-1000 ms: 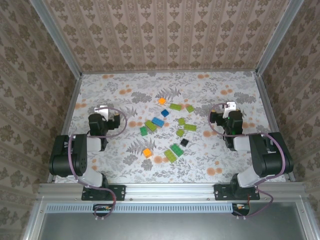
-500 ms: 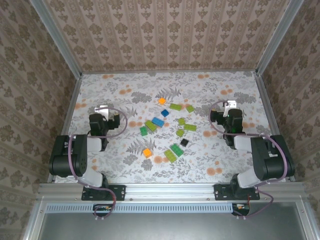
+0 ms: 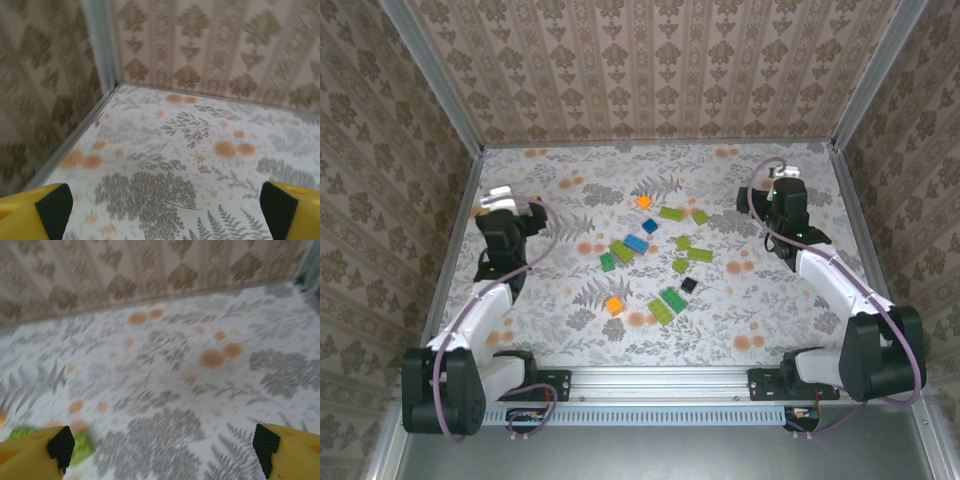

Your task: Assemble a carrot with lego

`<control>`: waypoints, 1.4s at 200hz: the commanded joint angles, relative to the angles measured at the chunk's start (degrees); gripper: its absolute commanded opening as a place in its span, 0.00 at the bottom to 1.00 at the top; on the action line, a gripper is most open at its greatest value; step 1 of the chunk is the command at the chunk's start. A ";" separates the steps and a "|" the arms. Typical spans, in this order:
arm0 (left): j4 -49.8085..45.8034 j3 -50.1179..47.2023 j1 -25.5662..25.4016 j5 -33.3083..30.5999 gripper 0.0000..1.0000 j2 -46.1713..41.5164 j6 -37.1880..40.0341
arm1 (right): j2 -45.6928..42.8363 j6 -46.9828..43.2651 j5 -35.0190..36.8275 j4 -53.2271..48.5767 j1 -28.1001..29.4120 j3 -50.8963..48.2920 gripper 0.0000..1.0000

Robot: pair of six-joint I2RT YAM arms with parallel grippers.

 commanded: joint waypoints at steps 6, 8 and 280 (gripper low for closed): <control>-20.30 5.81 2.88 3.66 1.00 -5.78 -9.58 | 0.69 -0.91 -2.53 -16.84 9.86 6.29 0.91; -19.96 5.59 2.83 4.83 1.00 -6.33 -8.55 | 1.07 -1.09 -2.35 -17.53 10.76 6.73 0.90; -37.69 8.86 4.84 9.98 1.00 -2.74 -12.10 | 22.63 14.30 -2.45 -38.09 51.71 13.94 0.62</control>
